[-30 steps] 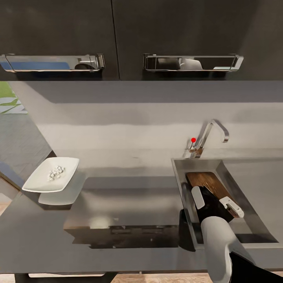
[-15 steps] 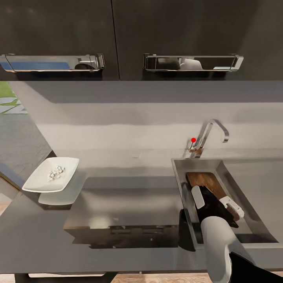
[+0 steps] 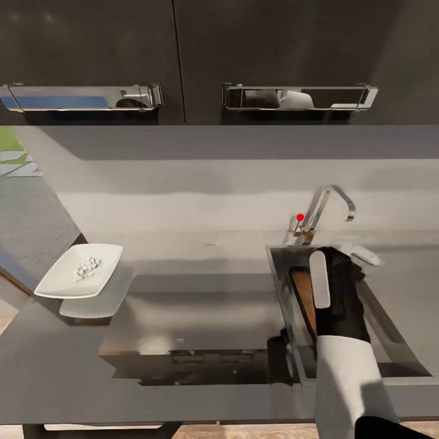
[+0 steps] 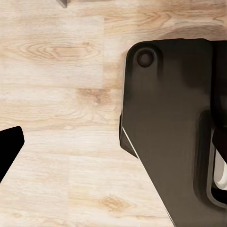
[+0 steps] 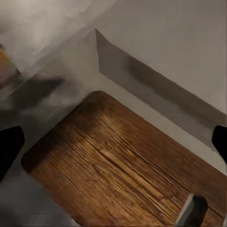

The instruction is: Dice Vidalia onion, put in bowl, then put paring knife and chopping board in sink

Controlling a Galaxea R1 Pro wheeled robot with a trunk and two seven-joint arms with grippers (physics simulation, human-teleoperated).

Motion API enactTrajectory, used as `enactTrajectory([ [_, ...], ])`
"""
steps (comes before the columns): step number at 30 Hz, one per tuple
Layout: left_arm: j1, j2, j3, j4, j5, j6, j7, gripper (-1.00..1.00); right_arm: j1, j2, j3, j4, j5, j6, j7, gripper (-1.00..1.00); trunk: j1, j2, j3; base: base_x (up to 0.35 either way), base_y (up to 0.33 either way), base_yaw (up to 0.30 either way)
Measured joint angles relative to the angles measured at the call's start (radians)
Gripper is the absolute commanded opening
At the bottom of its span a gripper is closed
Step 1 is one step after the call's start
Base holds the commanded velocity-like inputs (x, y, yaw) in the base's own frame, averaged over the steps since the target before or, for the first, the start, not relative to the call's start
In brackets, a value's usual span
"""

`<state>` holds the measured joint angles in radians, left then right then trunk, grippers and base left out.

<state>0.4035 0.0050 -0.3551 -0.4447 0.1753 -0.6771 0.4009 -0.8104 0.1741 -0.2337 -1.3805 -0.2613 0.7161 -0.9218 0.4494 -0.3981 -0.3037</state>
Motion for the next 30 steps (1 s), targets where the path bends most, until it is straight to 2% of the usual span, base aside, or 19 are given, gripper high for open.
enactTrajectory([
  [1,0.0,0.0,0.0,0.0,0.0,0.0,0.0,1.0,0.017,0.0,0.002,-0.003,0.004,0.016,0.071,1.0,0.0,0.0,0.0,0.0,0.0,0.0],
  [2,0.0,0.0,0.0,0.0,0.0,0.0,0.0,1.0,0.043,0.0,0.018,-0.01,0.012,0.031,0.165,1.0,0.0,0.0,0.0,0.0,0.0,0.0],
  [3,0.0,0.0,0.0,0.0,0.0,0.0,0.0,1.0,0.063,0.0,0.043,-0.022,0.02,0.036,0.218,1.0,0.0,0.0,0.0,0.0,0.0,0.0],
  [6,0.0,0.0,0.0,0.0,0.0,0.0,0.0,1.0,0.143,0.0,0.159,-0.083,0.075,0.042,0.338,1.0,0.0,0.0,0.0,0.0,0.0,0.0],
  [7,0.0,0.0,0.0,0.0,0.0,0.0,0.0,1.0,0.176,-0.013,0.202,-0.119,0.095,0.041,0.376,1.0,0.0,0.0,0.0,0.0,0.0,0.0],
  [8,0.0,0.0,0.0,0.0,0.0,0.0,0.001,1.0,0.195,-0.025,0.225,-0.146,0.103,0.041,0.404,1.0,0.0,0.0,0.0,0.0,0.0,0.0],
  [13,0.0,0.0,0.0,0.0,0.0,0.0,0.001,1.0,0.275,-0.065,0.258,-0.226,0.117,0.04,0.557,1.0,0.0,0.0,0.0,-0.001,0.0,0.0],
  [17,0.0,0.0,0.0,0.0,0.0,0.0,0.001,1.0,0.321,-0.099,0.264,-0.244,0.123,0.022,0.629,1.0,0.0,0.0,0.0,-0.108,0.0,0.0],
  [21,0.0,0.0,0.0,0.0,0.0,0.002,0.001,1.0,0.351,-0.126,0.273,-0.25,0.124,-0.056,0.66,1.0,0.001,0.0,0.0,-0.269,0.0,0.0],
  [23,0.0,0.0,0.0,0.0,0.0,0.002,0.001,1.0,0.363,-0.129,0.297,-0.25,0.125,-0.078,0.664,1.0,0.001,0.0,0.0,-0.315,0.0,0.0],
  [26,0.0,0.0,0.0,0.0,0.001,0.002,0.001,1.0,0.384,-0.138,0.361,-0.25,0.125,-0.12,0.667,1.0,0.001,0.0,0.0,-0.328,0.0,0.0],
  [30,0.0,0.0,0.0,0.0,0.001,0.002,0.001,1.0,0.401,-0.161,0.39,-0.251,0.125,-0.168,0.667,1.0,0.001,0.0,0.0,-0.332,0.0,0.0],
])
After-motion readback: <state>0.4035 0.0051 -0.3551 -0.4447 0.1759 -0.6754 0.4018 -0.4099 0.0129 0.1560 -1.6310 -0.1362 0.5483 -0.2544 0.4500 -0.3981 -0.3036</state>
